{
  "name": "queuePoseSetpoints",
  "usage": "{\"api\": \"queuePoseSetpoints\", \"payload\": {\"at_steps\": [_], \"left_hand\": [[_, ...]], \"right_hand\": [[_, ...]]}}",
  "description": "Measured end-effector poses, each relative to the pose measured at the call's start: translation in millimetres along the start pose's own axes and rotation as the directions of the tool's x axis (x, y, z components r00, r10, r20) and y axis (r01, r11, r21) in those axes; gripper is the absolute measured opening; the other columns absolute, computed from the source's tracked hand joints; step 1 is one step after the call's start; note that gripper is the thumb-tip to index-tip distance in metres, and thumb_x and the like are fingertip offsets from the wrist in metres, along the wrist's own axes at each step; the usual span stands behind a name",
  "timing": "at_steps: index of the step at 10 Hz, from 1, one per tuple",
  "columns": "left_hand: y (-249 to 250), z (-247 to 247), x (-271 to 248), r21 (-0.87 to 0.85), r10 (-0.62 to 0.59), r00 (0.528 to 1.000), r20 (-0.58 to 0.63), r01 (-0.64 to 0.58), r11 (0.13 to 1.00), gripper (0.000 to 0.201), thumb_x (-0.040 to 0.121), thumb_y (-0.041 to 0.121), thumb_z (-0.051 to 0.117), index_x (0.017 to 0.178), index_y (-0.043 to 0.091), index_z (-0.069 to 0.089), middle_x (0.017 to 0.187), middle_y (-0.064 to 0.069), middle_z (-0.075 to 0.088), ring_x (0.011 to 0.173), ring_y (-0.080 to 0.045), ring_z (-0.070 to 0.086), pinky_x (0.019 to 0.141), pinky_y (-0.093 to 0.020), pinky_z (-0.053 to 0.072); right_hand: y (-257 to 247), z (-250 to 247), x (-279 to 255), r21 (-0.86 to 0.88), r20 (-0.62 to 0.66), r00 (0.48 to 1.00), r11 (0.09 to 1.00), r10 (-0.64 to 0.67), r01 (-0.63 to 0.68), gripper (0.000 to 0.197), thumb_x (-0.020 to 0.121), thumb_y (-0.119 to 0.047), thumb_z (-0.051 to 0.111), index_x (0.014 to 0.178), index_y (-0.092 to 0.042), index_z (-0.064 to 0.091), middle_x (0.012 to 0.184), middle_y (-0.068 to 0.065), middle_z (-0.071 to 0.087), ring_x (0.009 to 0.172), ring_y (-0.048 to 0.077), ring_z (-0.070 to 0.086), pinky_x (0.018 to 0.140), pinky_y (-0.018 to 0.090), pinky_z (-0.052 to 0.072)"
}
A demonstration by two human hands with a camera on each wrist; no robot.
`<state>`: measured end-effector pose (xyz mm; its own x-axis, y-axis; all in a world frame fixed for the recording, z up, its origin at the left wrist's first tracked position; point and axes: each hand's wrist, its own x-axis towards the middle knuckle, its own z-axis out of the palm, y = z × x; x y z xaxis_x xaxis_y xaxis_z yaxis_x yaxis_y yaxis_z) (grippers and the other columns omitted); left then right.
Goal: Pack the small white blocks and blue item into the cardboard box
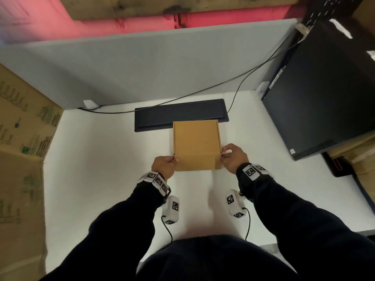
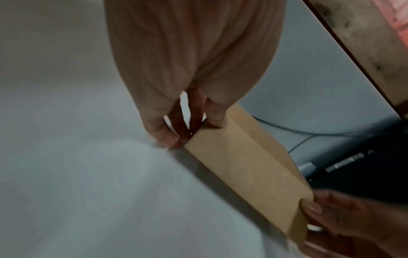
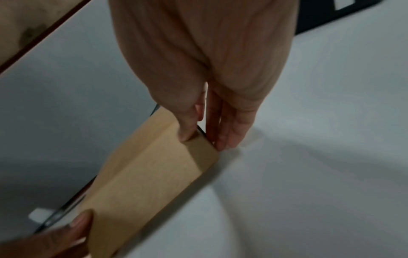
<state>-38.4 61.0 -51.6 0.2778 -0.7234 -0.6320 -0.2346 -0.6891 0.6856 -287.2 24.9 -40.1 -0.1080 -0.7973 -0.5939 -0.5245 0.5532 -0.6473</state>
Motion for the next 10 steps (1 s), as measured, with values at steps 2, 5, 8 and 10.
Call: {"api": "queuePoseSetpoints", "payload": {"at_steps": [2,5,8,10], "left_hand": [[20,7,0,0.559,0.367,0.93,-0.025,-0.291,0.776,0.074,0.09,0.017,0.066,0.152,0.033,0.028,0.152,-0.013,0.035,0.135,-0.035,0.04,0.106,-0.048,0.044],[41,13,23,0.842,0.559,0.801,0.214,-0.442,0.311,0.07,0.052,0.021,0.086,0.112,0.016,0.051,0.137,-0.012,0.05,0.13,-0.037,0.044,0.099,-0.054,0.042],[52,8,17,0.864,0.519,0.814,0.263,-0.438,0.249,0.068,0.054,0.024,0.085,0.113,0.016,0.052,0.133,-0.012,0.053,0.126,-0.036,0.047,0.1,-0.052,0.04],[86,-13,1,0.874,0.41,0.852,0.325,-0.436,0.214,0.075,0.072,0.053,0.071,0.139,0.032,0.047,0.151,-0.004,0.039,0.142,-0.027,0.031,0.114,-0.053,0.024]], "right_hand": [[-13,-8,10,-0.474,0.036,0.931,0.814,-0.364,0.337,0.073,0.085,-0.005,0.066,0.143,-0.037,0.034,0.147,0.014,0.033,0.122,0.035,0.047,0.09,0.046,0.054],[-20,-6,39,-0.696,0.268,0.758,0.424,-0.595,0.579,0.056,0.075,-0.015,0.074,0.127,-0.021,0.053,0.144,0.016,0.044,0.106,0.037,0.051,0.084,0.046,0.053],[-28,-11,30,-0.755,0.278,0.796,0.39,-0.538,0.527,0.058,0.077,-0.021,0.073,0.13,-0.027,0.052,0.147,0.01,0.042,0.109,0.038,0.049,0.087,0.045,0.046],[-68,-22,5,-0.78,0.31,0.852,0.399,-0.423,0.482,0.06,0.077,-0.049,0.067,0.133,-0.036,0.051,0.137,0.002,0.048,0.116,0.035,0.04,0.094,0.047,0.044]]}}
